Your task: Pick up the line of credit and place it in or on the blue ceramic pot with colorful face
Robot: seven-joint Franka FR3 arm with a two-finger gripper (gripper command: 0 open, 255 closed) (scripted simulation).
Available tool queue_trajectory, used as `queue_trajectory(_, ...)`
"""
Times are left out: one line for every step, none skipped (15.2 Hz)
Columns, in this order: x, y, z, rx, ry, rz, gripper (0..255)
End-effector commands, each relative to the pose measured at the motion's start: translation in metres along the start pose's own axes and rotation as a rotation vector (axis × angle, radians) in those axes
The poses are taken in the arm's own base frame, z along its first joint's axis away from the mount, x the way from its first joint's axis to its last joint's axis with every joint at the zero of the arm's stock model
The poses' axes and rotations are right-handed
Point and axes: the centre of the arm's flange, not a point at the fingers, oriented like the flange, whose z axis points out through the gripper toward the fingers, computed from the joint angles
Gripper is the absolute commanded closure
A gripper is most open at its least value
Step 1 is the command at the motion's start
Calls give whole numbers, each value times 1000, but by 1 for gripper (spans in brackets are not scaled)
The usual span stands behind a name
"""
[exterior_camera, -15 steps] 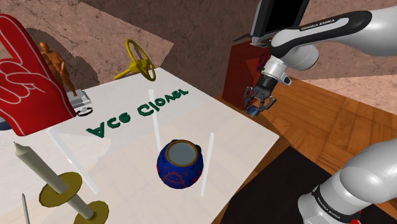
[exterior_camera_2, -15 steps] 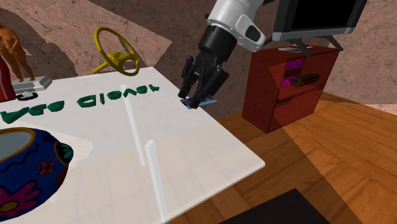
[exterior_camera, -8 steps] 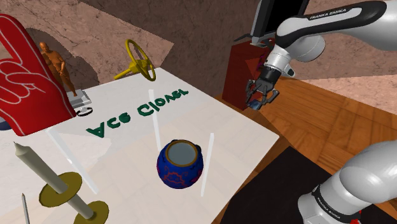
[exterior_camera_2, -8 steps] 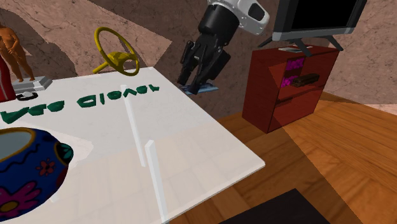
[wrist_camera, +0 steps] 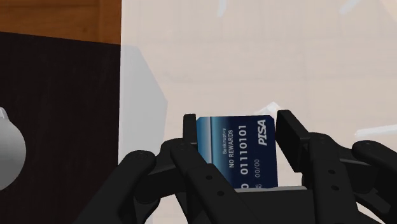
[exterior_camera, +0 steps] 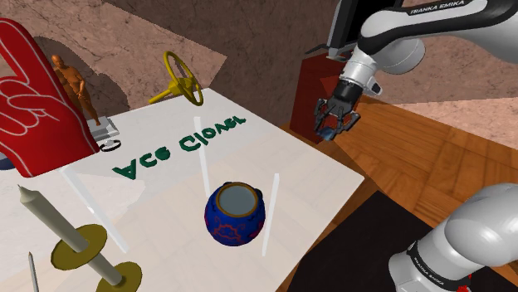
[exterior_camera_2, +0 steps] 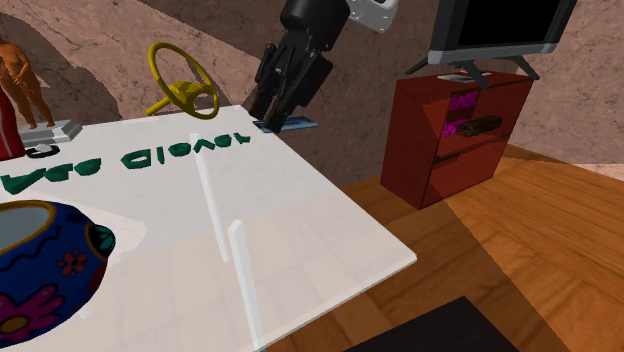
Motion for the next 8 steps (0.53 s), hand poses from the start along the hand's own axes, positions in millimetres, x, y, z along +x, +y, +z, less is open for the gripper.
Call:
queue_trajectory(-21, -3, 14, 0, 0, 1, 255)
queue_trajectory(-32, -5, 20, 0, 0, 1, 255)
queue_trajectory(-43, -7, 27, 0, 0, 1, 255)
queue_trajectory(-55, -9, 34, 0, 0, 1, 255)
queue_trajectory(-66, -12, 40, 0, 0, 1, 255)
queue_trajectory(-77, -14, 47, 0, 0, 1, 255)
queue_trajectory(-88, -16, 54, 0, 0, 1, 255)
queue_trajectory(-99, -18, 60, 0, 0, 1, 255)
